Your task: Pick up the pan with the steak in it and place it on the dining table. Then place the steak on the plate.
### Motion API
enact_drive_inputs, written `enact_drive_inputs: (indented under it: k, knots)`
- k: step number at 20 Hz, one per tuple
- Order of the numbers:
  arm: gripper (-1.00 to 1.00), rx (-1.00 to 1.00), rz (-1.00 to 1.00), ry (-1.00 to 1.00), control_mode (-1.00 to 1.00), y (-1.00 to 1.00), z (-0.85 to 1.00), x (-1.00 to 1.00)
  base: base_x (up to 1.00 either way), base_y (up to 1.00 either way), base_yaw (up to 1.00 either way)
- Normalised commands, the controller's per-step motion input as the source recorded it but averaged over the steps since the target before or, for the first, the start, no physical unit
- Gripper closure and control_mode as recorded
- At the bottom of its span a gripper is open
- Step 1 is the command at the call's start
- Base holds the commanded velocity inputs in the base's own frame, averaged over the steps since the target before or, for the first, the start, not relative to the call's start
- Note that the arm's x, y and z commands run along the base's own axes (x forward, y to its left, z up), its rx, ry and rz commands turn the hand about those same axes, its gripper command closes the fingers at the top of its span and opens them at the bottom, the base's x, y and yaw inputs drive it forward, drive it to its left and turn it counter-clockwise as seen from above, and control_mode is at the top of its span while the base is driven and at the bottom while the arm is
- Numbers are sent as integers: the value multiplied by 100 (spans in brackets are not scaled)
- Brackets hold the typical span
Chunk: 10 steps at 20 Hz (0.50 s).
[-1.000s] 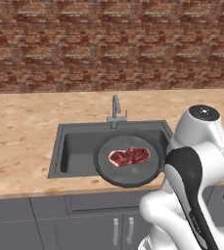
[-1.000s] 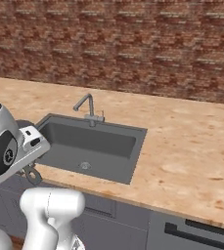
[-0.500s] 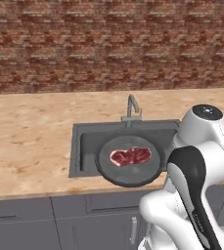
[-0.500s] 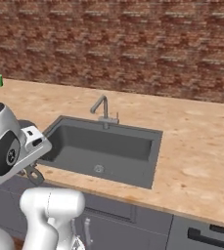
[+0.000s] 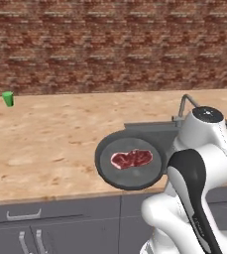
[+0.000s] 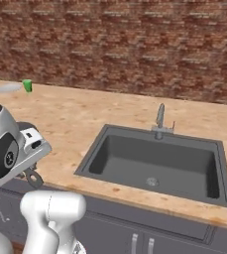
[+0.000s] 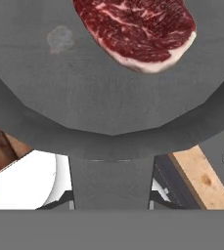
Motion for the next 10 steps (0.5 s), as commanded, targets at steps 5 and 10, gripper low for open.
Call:
enact_drive_inputs:
  k: [5,10]
  knots:
    - [100,0,0,0,100,0,0,0,-10,100,-2]
    - [100,0,0,0,100,0,0,0,-20,100,-2]
